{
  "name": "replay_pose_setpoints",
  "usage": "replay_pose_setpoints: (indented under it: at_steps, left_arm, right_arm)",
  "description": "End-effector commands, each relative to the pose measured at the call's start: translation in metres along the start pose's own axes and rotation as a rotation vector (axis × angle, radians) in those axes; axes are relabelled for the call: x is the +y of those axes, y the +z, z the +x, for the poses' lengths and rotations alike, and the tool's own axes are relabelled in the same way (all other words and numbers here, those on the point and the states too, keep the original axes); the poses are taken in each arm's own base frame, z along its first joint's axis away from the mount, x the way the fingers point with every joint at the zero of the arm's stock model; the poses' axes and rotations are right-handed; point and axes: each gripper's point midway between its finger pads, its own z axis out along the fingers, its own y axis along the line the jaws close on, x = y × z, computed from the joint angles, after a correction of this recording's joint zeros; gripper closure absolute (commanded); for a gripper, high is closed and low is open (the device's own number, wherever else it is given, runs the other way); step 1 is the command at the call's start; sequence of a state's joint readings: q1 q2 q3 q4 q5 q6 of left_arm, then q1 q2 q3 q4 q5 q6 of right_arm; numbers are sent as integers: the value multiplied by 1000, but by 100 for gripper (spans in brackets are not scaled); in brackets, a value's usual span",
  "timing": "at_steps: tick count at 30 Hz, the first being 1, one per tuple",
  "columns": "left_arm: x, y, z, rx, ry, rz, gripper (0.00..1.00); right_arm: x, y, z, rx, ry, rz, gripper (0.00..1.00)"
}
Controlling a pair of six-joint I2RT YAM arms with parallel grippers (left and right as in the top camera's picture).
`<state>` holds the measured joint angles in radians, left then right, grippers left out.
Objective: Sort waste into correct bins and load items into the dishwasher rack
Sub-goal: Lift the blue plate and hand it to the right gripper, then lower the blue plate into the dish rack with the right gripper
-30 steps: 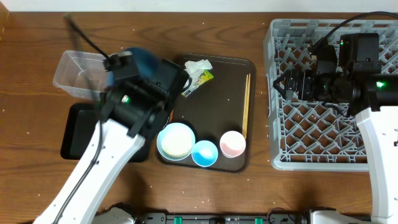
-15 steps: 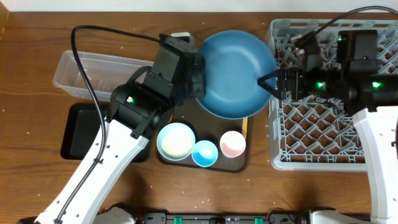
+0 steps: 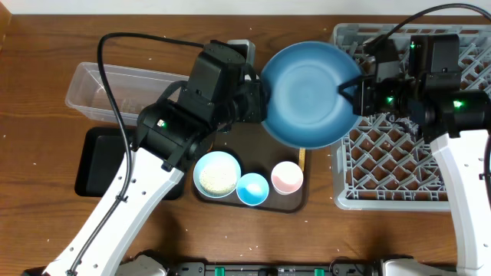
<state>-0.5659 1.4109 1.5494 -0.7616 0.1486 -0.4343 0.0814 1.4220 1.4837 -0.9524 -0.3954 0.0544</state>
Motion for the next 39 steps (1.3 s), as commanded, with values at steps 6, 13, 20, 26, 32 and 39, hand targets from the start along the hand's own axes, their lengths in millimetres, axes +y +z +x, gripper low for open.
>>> replay_pose_setpoints:
  at_steps: [6,13,20,26,32,39]
  left_arm:
    - [-4,-17,-10,-49,104,12,2]
    - [-2,-27,-4,-38,102,7,2]
    - [2,-41,6,-13,100,-5,2]
    - [1,-55,7,-30,102,4,2]
    - [0,-65,7,-44,103,11,2]
    - [1,-70,11,-36,102,7,2]
  right_arm:
    - [-161,-127,-17,-293,284,1108,99]
    - [-199,-192,-29,-368,263,1506,99]
    - [-243,-203,-33,-212,185,1720,99]
    - [-276,-180,-34,56,1,1747,99]
    - [-295,-165,-27,131,-1,1774,99]
    - [-317,-124,-25,238,-109,1673,99]
